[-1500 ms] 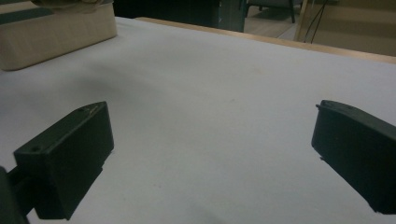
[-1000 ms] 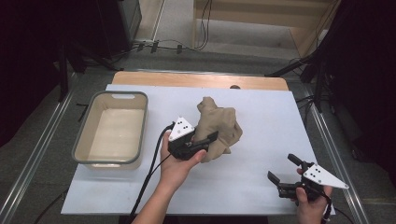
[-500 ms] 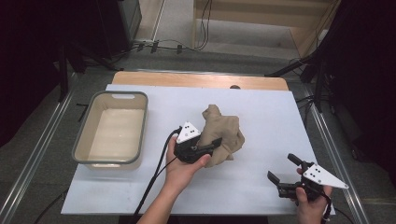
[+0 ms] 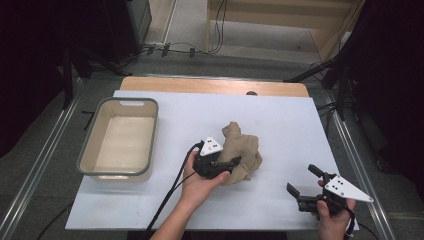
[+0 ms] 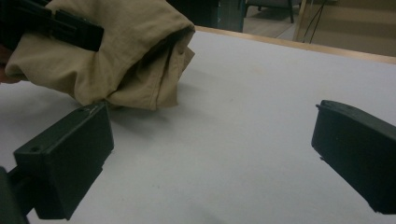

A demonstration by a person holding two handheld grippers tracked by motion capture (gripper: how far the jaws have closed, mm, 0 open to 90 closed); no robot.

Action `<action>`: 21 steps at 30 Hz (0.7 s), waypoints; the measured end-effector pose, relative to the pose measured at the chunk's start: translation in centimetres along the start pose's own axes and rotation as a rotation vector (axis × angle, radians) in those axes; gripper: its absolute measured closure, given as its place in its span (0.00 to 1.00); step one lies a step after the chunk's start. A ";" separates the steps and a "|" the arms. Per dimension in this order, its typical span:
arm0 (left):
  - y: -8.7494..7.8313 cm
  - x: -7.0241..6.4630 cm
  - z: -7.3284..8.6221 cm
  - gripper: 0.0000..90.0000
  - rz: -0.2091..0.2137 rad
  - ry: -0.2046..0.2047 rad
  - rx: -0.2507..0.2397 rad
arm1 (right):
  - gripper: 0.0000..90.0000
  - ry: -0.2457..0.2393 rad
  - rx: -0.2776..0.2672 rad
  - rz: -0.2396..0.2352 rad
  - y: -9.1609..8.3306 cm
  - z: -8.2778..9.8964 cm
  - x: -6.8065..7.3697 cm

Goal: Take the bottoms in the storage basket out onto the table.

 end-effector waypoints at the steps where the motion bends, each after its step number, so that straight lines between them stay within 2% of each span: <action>1: 0.1 -0.1 0.0 0.53 0.008 -0.002 0.001 | 0.00 0.000 0.000 0.000 0.0 0.0 0.0; 5: 0.1 -0.4 -0.2 0.40 0.038 0.003 0.019 | 0.00 0.001 0.002 0.000 0.0 0.0 0.0; 13: -0.5 -0.8 -0.8 0.09 0.073 0.001 0.019 | 0.00 -0.003 0.000 0.001 0.0 0.0 0.1; 14: -0.8 -1.0 -1.0 0.06 0.107 -0.006 0.005 | 0.00 -0.002 0.000 0.001 0.0 0.0 0.1; 15: -0.8 -1.0 -1.0 0.03 0.107 -0.006 0.005 | 0.00 -0.002 0.000 0.001 0.0 0.0 0.1; 16: -1.2 -1.0 -1.1 0.01 0.103 0.000 0.001 | 0.00 0.000 0.001 0.002 0.0 0.0 0.1; 17: -1.4 -1.0 -1.1 0.00 0.117 0.012 -0.005 | 0.00 -0.002 0.000 0.002 0.0 0.0 0.1; 21: -2.3 -0.9 -1.3 0.00 0.115 0.001 -0.035 | 0.00 -0.003 0.000 0.002 0.0 0.0 0.1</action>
Point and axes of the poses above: each handheld gripper's, and its own axes: y roughly forward along the jaws, z roughly out of its underside, x roughly to its left, the point moved 4 cm from there along y, roughly forward along the jaws, and after that the axes turned 12 degrees about y, right-handed, at the moved point
